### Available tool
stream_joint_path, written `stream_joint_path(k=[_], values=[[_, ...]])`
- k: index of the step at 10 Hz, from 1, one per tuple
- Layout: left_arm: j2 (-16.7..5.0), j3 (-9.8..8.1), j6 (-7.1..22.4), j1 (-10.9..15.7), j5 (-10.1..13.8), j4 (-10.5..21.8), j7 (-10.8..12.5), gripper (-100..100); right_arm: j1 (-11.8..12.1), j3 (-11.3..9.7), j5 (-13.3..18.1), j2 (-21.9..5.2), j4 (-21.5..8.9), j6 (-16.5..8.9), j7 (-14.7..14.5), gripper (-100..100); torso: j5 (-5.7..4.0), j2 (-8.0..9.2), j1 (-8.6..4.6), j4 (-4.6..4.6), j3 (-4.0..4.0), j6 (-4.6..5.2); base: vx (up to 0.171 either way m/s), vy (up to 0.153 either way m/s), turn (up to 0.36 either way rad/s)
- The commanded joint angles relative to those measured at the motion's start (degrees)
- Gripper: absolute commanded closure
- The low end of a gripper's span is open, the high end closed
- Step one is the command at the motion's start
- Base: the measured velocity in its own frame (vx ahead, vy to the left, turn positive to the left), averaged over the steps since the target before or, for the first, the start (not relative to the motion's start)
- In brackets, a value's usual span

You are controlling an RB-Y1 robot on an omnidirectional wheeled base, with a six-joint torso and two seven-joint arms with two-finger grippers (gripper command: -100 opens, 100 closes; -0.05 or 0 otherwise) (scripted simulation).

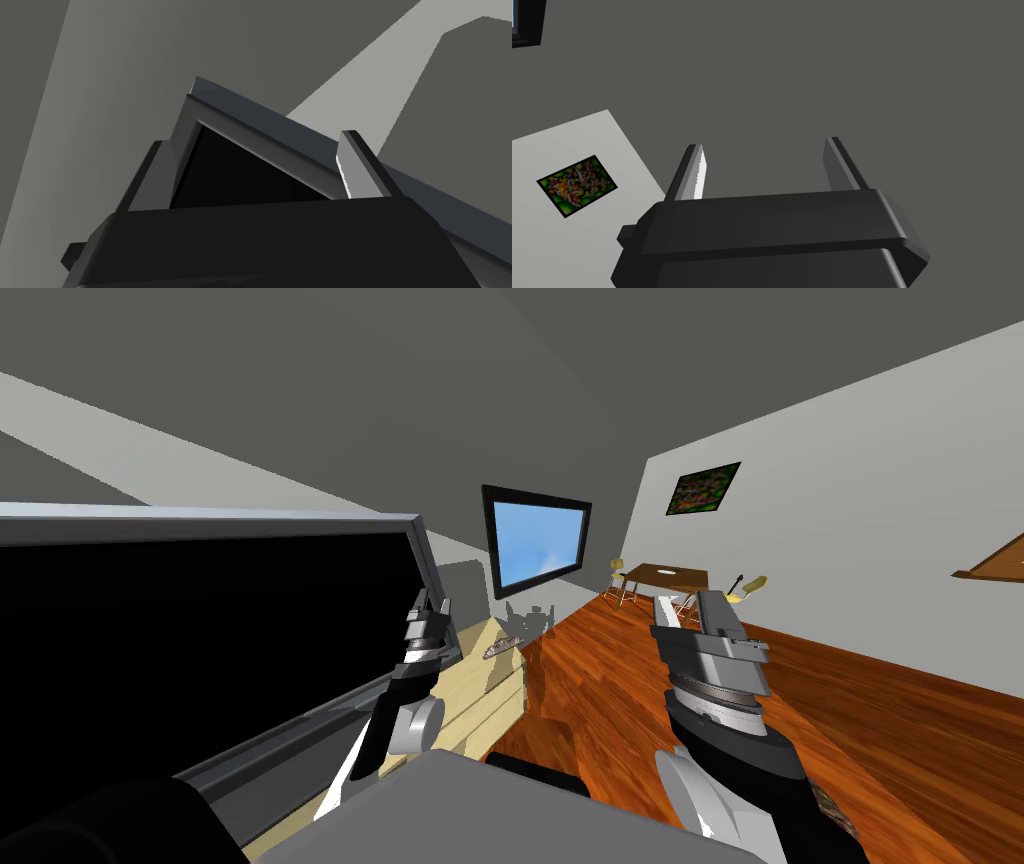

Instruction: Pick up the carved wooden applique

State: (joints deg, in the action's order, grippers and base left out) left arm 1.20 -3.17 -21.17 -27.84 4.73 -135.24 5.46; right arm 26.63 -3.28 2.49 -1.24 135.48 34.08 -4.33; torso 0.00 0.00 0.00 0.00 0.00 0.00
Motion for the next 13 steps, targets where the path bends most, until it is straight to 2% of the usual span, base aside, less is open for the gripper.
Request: stream_joint_path(k=[1, 4, 8, 9, 10, 11, 13], values=[[-1.8, -1.02, 1.0, -0.7, 1.0, 0.8, 0.1, -100, 0.0, 0.0, 0.0, 0.0, 0.0, 0.0, 0.0, 0, 0.0, 0.0, 0.0, 0.0, 0.0, 0.0, 0.062, -0.076, -0.009], [-4.8, -3.41, 3.5, -2.4, 3.4, 2.8, 0.1, -100, 0.0, 0.0, 0.0, 0.0, 0.0, 0.0, 0.0, 0, -0.14, -0.48, -0.62, -0.11, -0.27, 0.0, 0.135, -0.165, 0.002], [-9.2, -7.92, 9.3, -5.5, 8.1, 7.6, -0.3, -100, 0.0, 0.0, 0.0, 0.0, 0.0, 0.0, 0.0, 0, -0.18, -0.77, -0.77, -0.18, -0.45, 0.0, 0.196, -0.186, -0.006], [-9.2, -7.92, 9.3, -5.5, 8.1, 7.6, -0.3, -100, 0.0, 0.0, 0.0, 0.0, 0.0, 0.0, 0.0, 0, -0.16, -0.82, -0.68, -0.19, -0.48, 0.01, 0.15, -0.13, -0.002], [-10.3, -9.18, 11.1, -6.4, 9.5, 9.1, -0.5, -100, 0.0, 0.0, 0.0, 0.0, 0.0, 0.0, 0.0, 0, -0.13, -0.66, -0.54, -0.16, -0.4, 0.01, 0.141, -0.114, -0.017], [-10.3, -9.18, 11.1, -6.4, 9.5, 9.1, -0.5, -100, 0.0, 0.0, 0.0, 0.0, 0.0, 0.0, 0.0, 0, -0.11, -0.59, -0.45, -0.14, -0.34, 0.0, 0.113, -0.079, 0.002], [-12.4, -11.8, 15.2, -8.3, 12.5, 12.1, -1.1, -100, 0.0, 0.0, 0.0, 0.0, 0.0, 0.0, 0.0, 0, -0.1, -0.52, -0.47, -0.12, -0.31, 0.0, 0.185, -0.153, -0.017]])
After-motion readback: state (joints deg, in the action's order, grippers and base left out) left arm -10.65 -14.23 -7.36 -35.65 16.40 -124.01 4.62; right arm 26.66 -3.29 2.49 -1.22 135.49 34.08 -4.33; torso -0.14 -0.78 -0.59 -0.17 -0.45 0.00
